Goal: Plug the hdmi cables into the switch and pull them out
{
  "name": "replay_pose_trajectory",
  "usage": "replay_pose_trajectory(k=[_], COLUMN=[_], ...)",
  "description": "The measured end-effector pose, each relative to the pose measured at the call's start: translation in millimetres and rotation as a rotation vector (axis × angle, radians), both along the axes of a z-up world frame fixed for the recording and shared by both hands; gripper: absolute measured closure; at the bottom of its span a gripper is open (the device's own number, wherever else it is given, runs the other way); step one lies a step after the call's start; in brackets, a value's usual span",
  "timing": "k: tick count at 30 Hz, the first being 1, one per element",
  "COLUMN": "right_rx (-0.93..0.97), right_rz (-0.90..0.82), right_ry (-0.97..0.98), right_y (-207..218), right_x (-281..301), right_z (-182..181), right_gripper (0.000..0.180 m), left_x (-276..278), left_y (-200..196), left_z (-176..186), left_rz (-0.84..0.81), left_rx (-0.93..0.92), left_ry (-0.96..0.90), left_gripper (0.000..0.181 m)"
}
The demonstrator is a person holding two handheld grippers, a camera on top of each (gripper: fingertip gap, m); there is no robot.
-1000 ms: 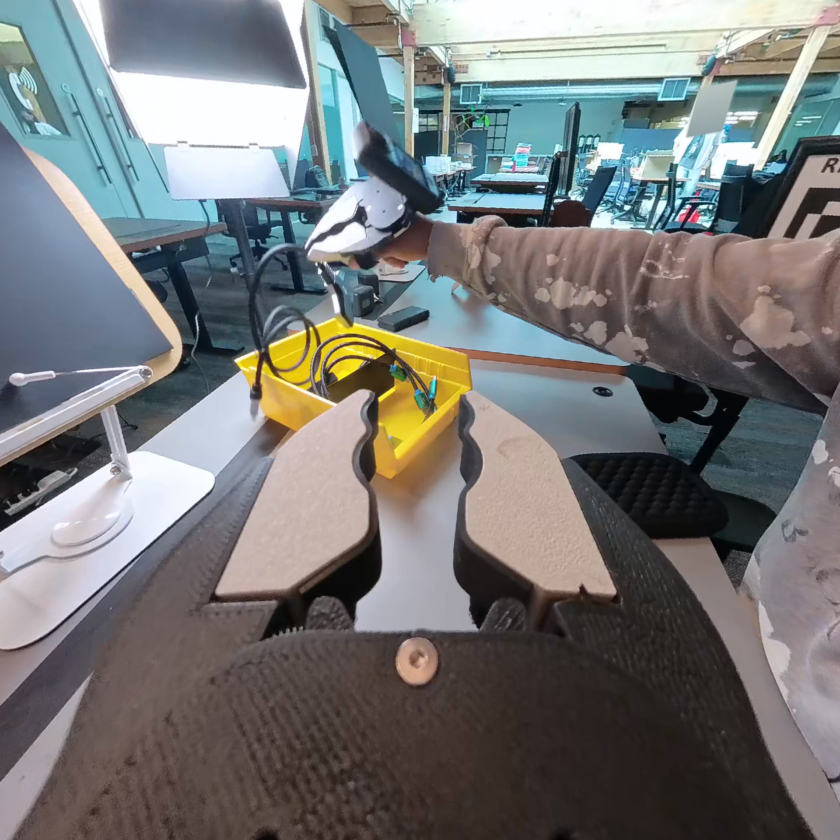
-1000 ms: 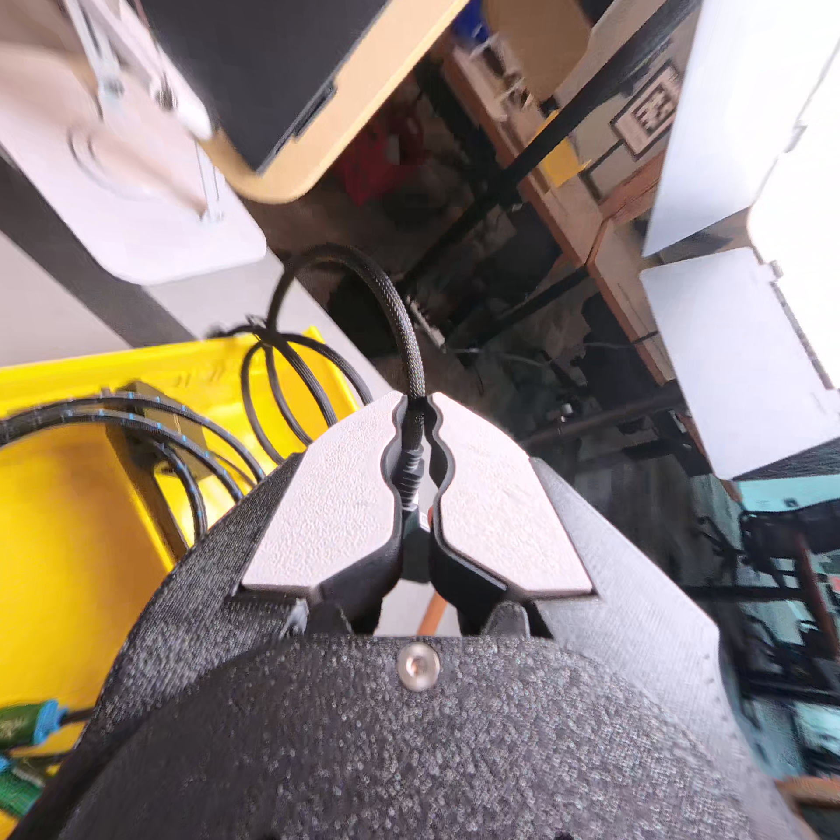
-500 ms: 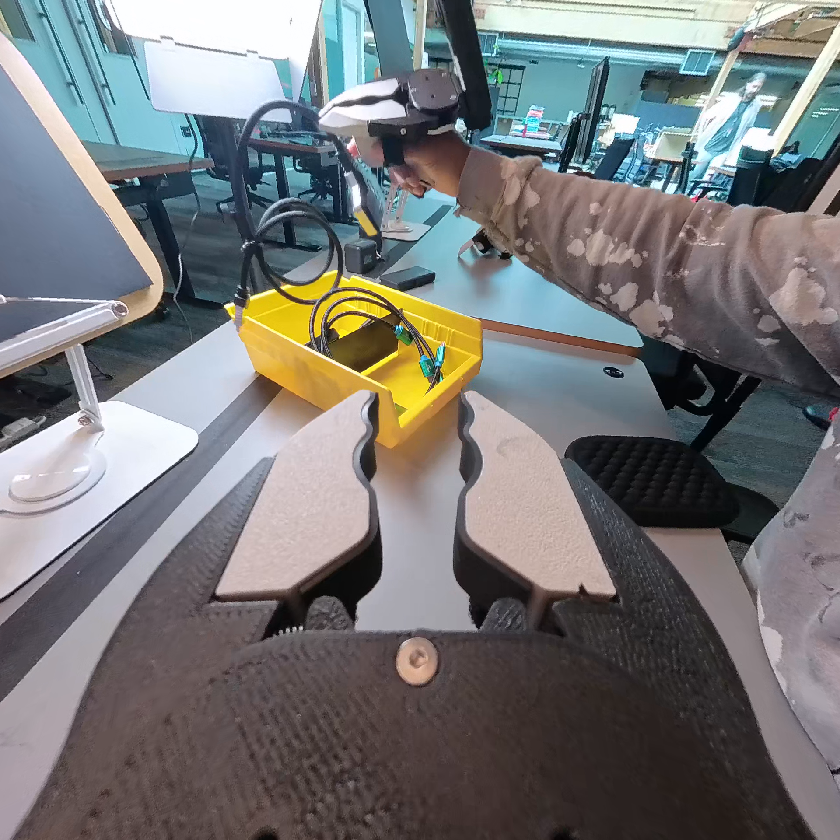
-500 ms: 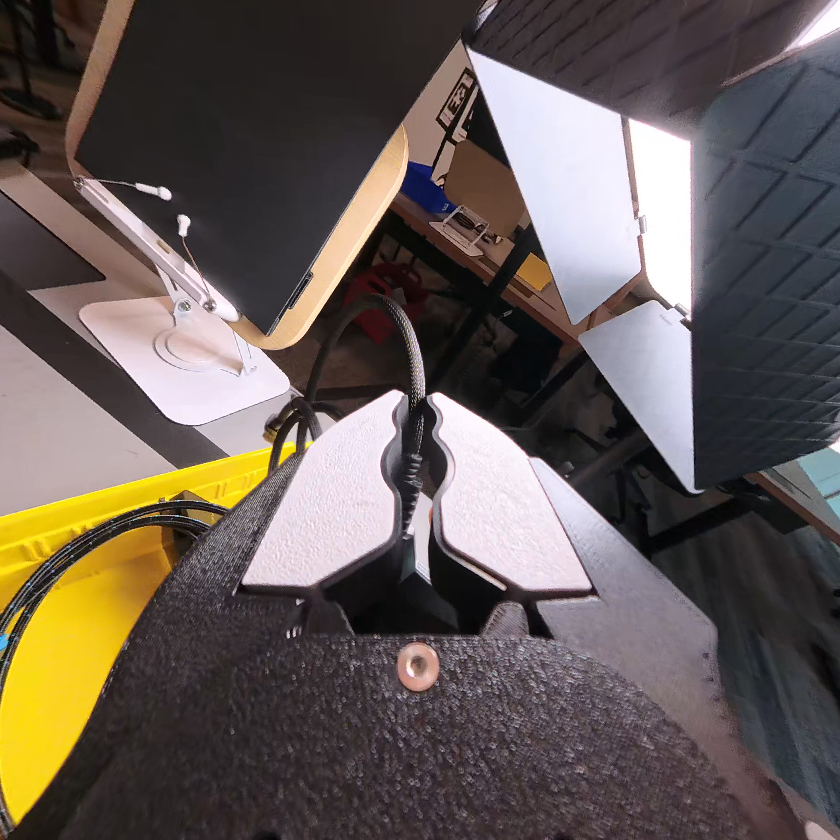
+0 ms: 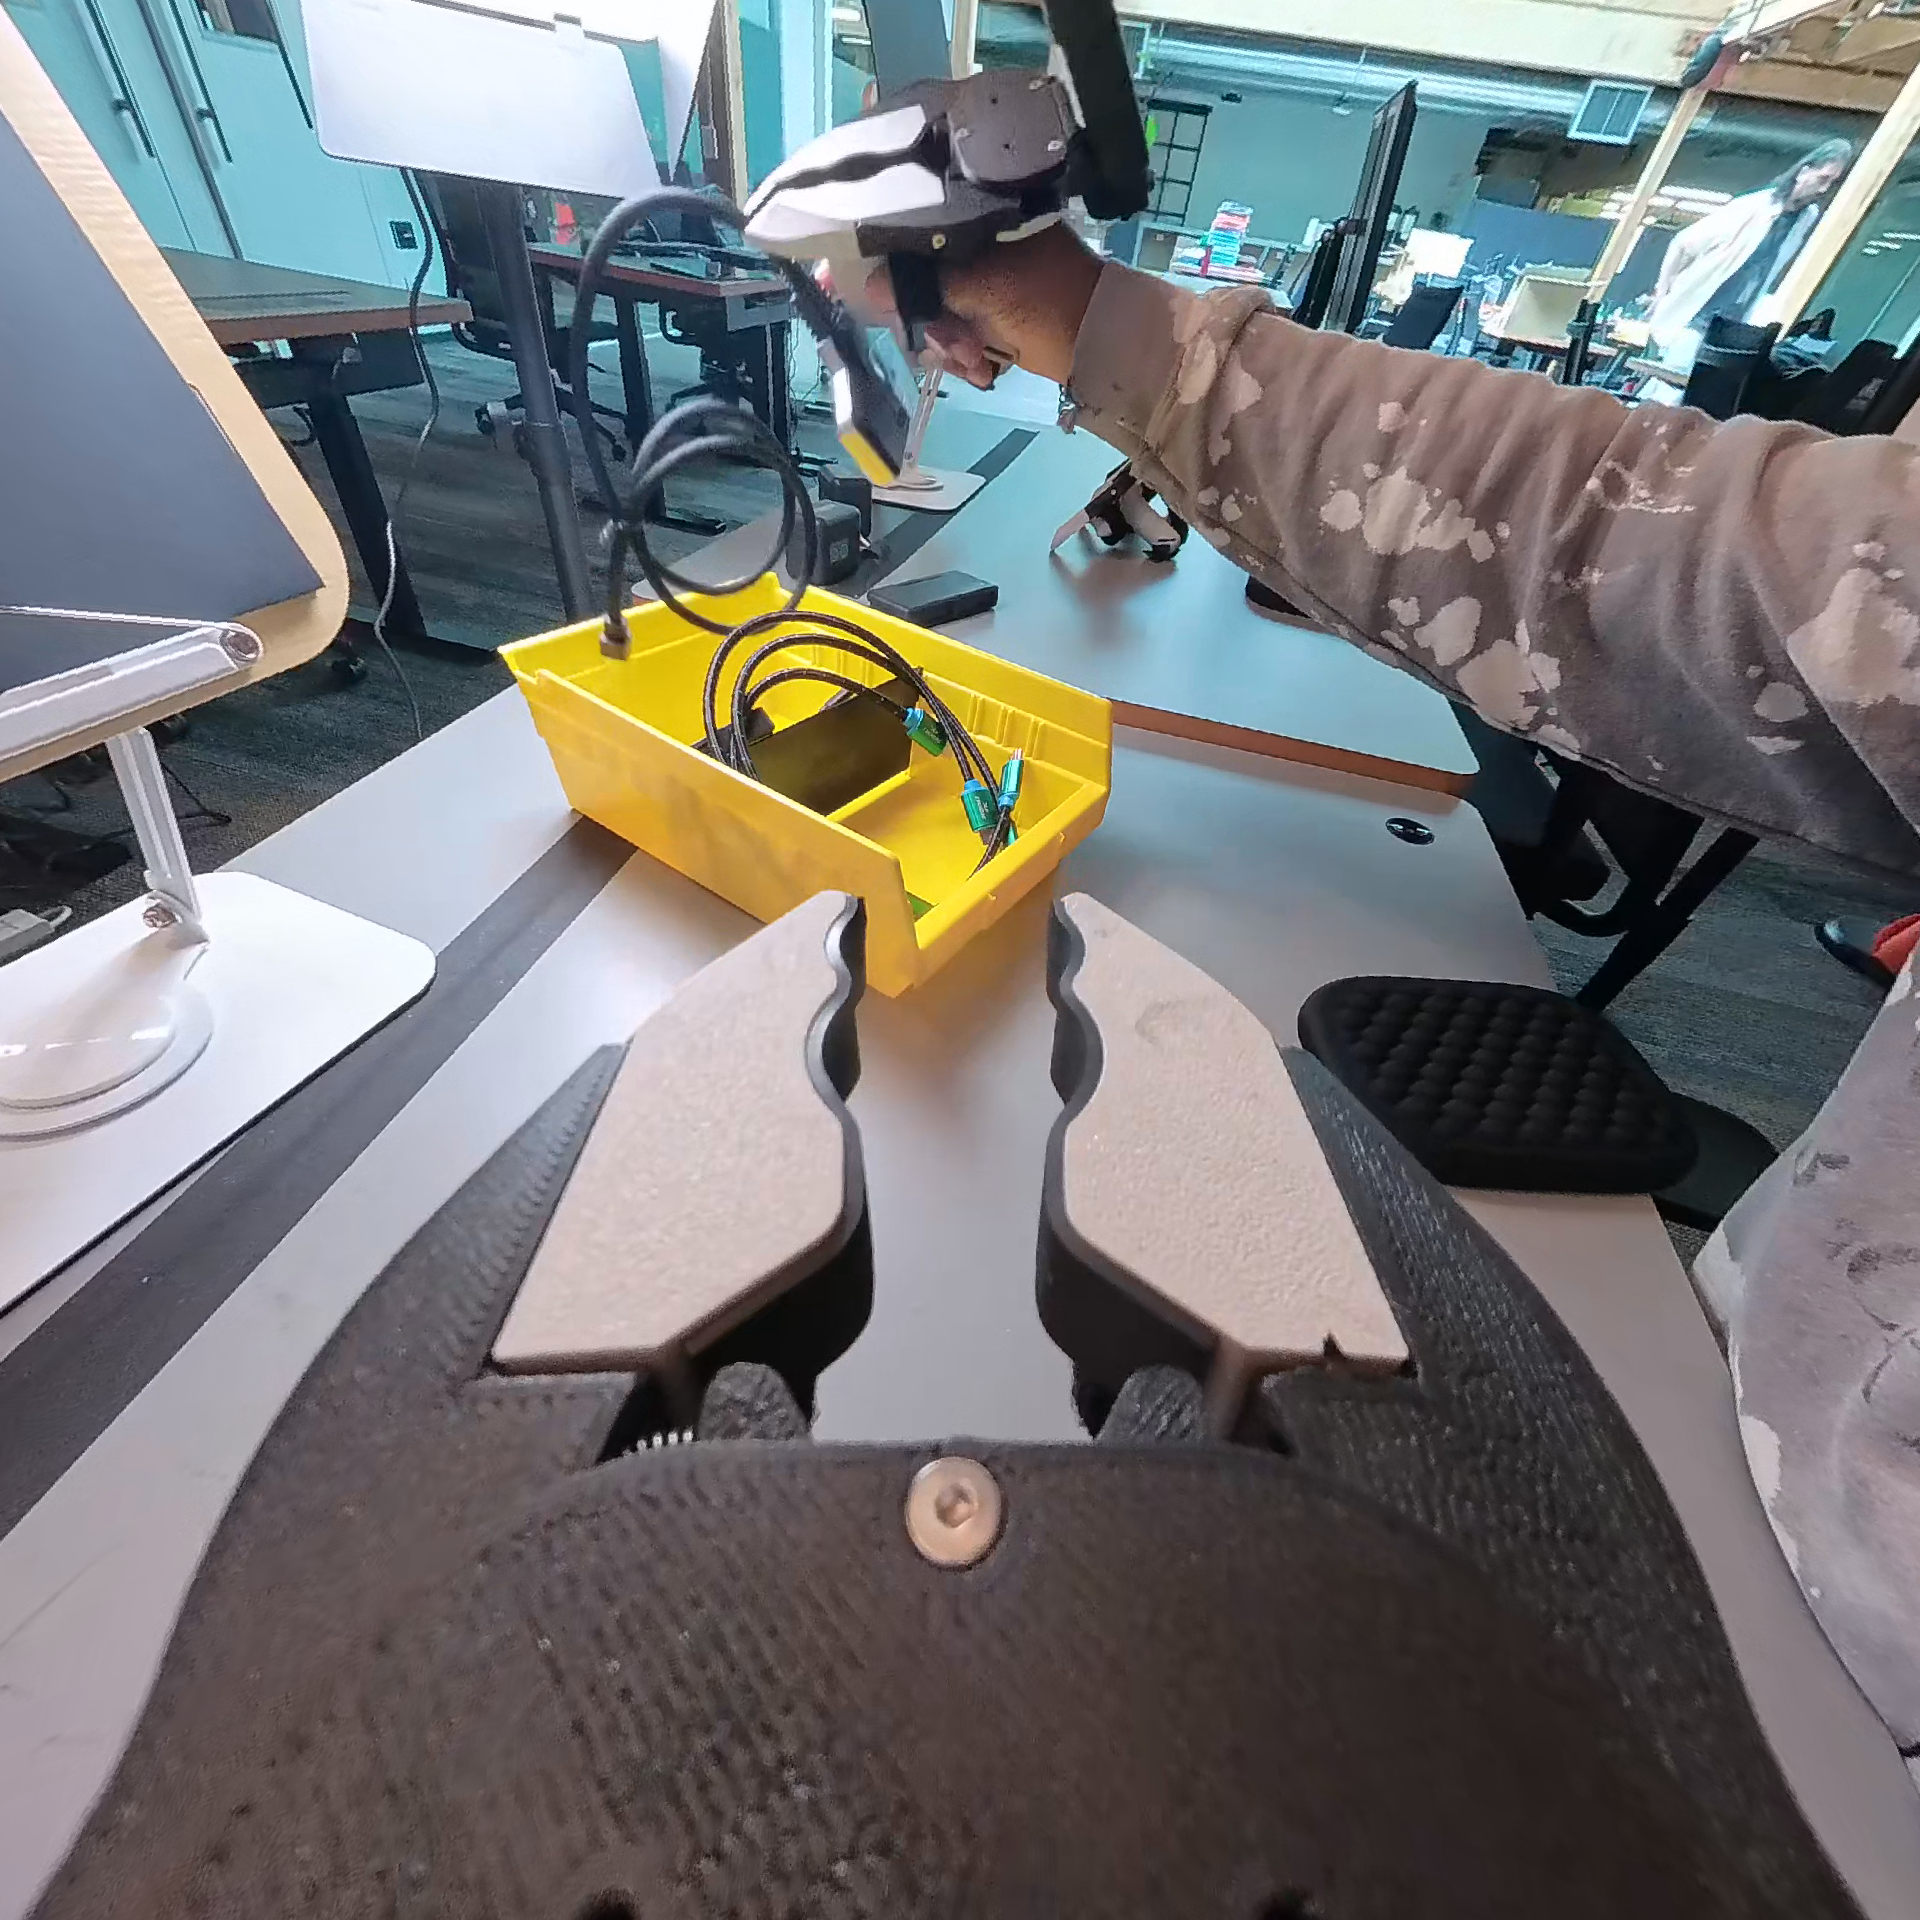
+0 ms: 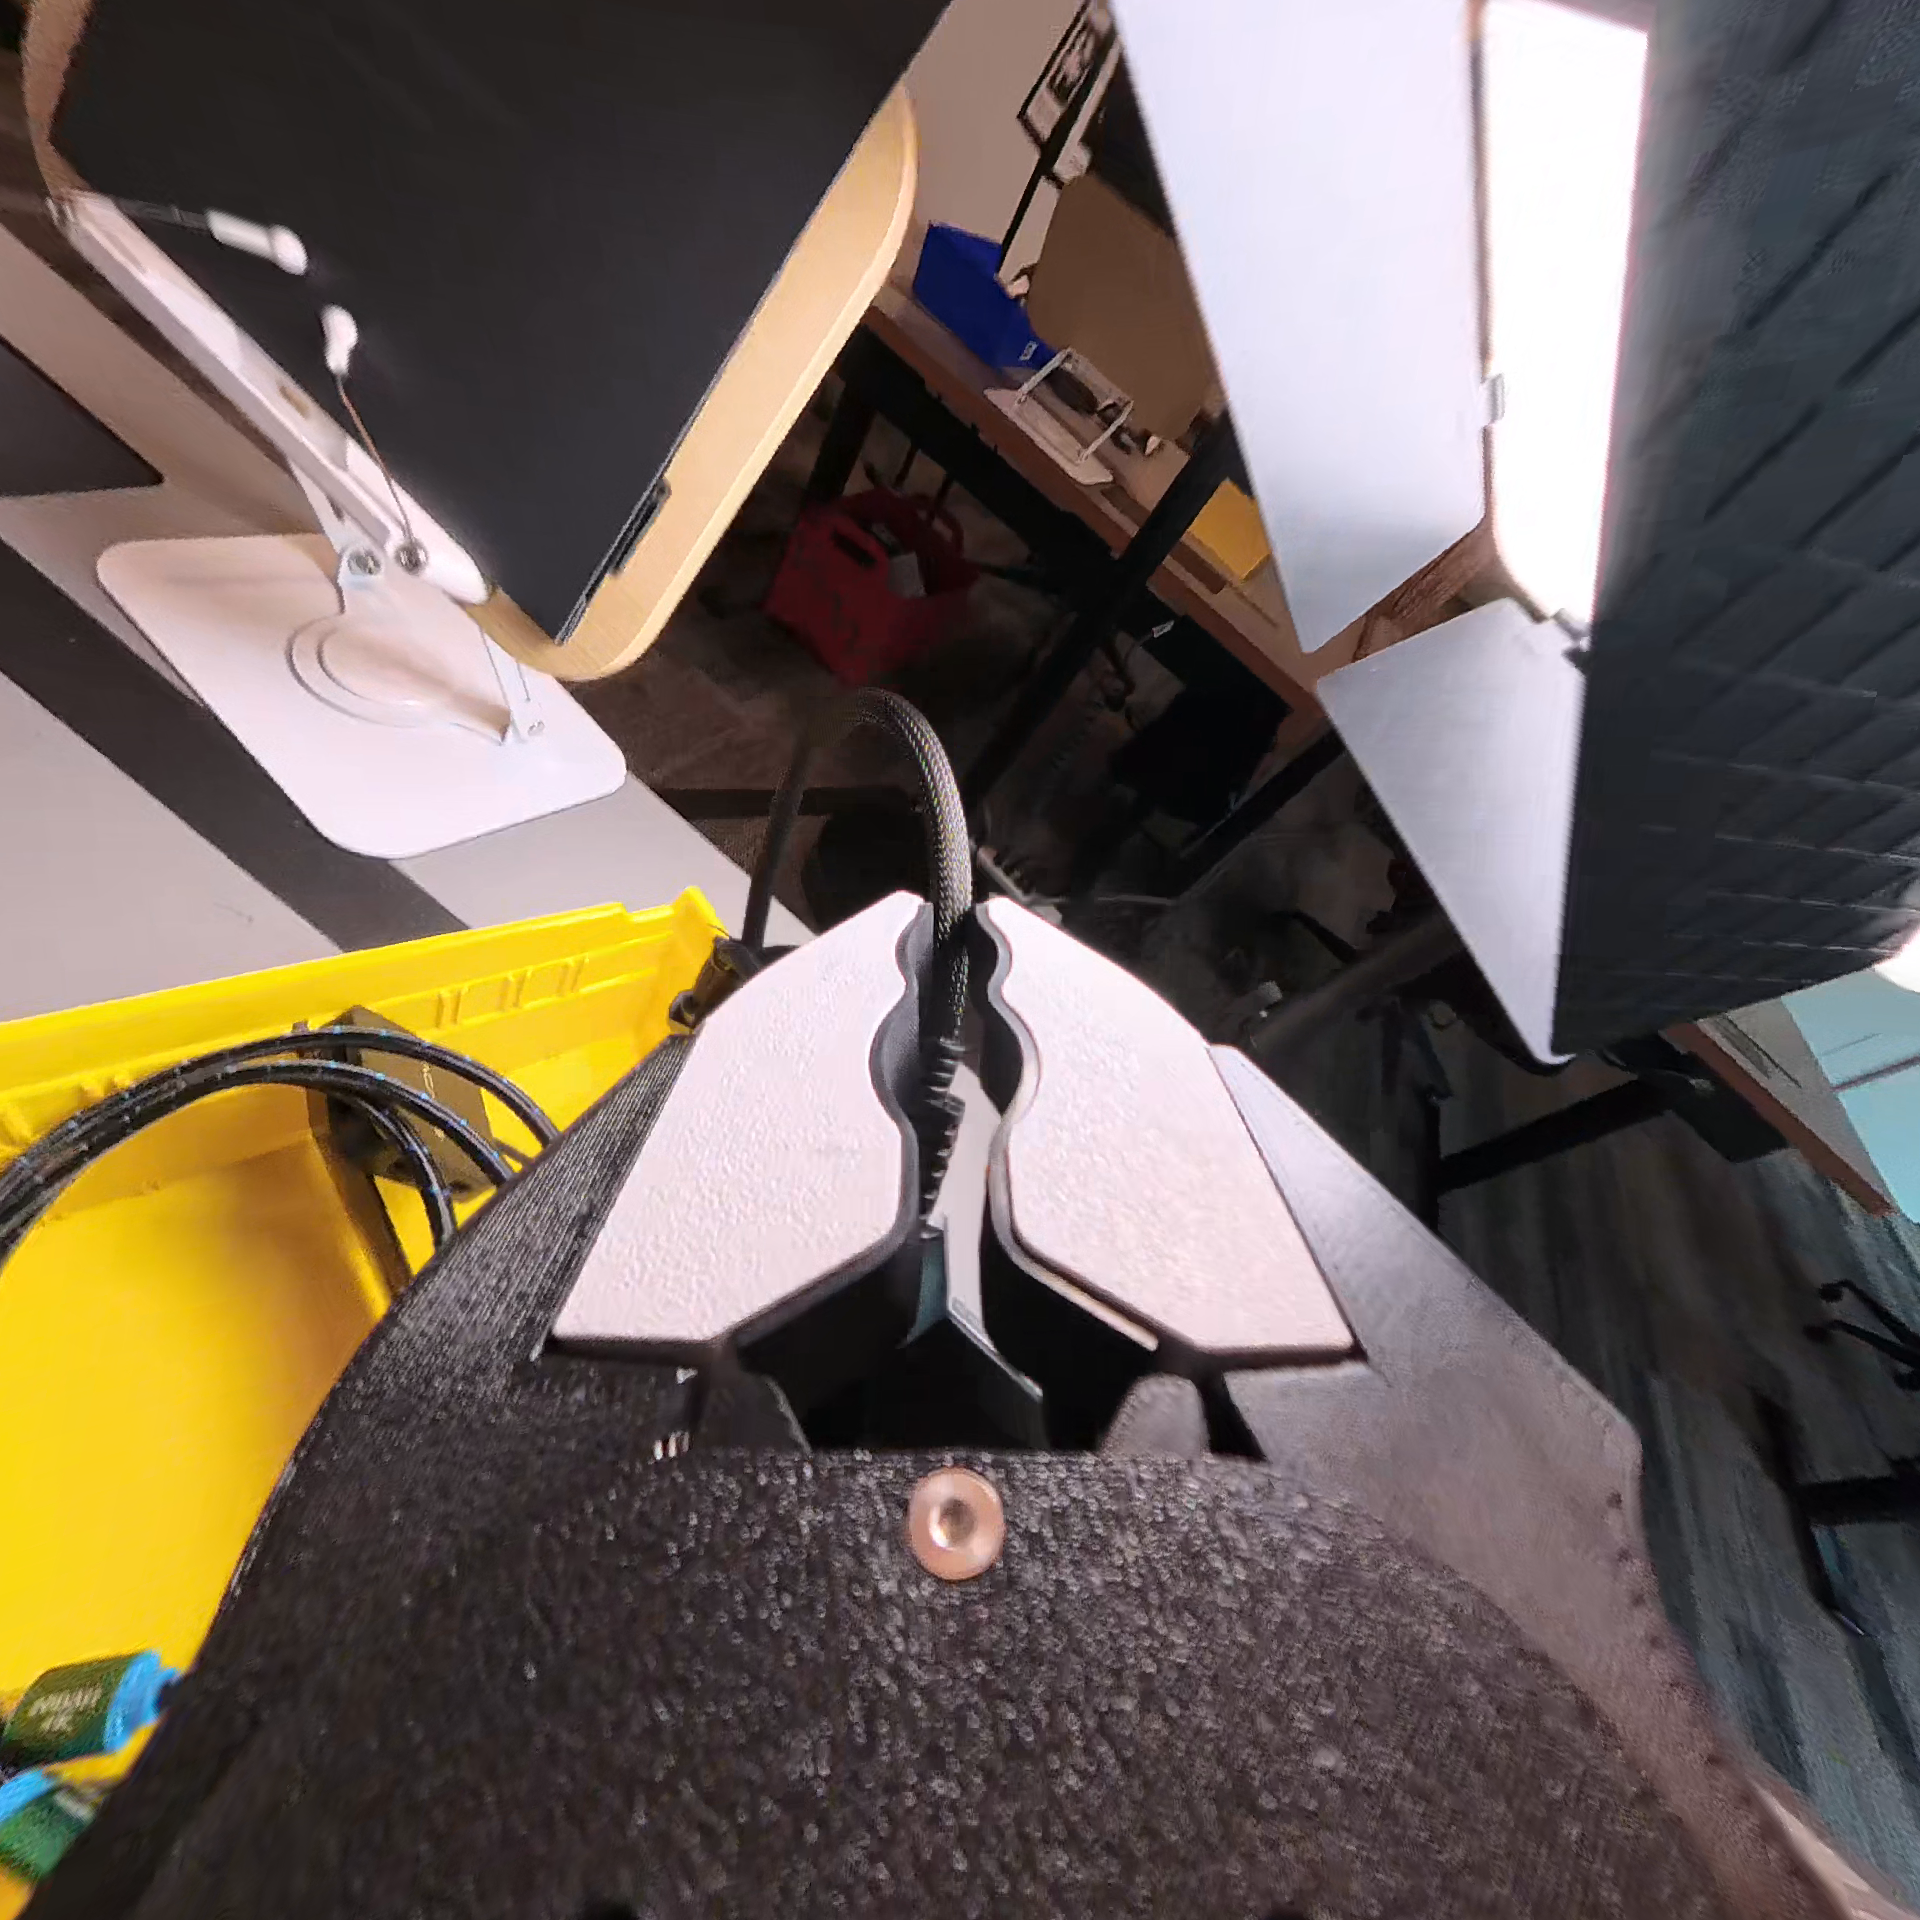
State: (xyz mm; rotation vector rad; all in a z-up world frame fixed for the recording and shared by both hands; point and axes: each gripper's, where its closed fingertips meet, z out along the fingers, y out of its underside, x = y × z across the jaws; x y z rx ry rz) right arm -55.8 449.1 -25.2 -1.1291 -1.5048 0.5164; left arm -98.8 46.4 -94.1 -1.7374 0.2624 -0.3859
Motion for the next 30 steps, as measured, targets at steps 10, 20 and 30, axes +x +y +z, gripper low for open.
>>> replay_pose_trajectory(k=[10,20,30], right_rx=[0.03,-0.104,-0.21], right_rz=[-0.069,-0.141,-0.086], right_ry=[-0.12,-0.657,-0.043], right_y=[22,-3,-77], right_x=[-42,-25,4], right_z=[-67,-168,-24], right_gripper=[0.173,0.172,0.141], left_x=[0,-9,-18], left_y=[3,3,-1], left_z=[-6,-9,1], left_rz=[0.004,0.019,0.073], left_rx=[-0.021,-0.034,-0.015], left_ry=[0.013,-0.001,0.008], left_gripper=[0.147,0.147,0.144])
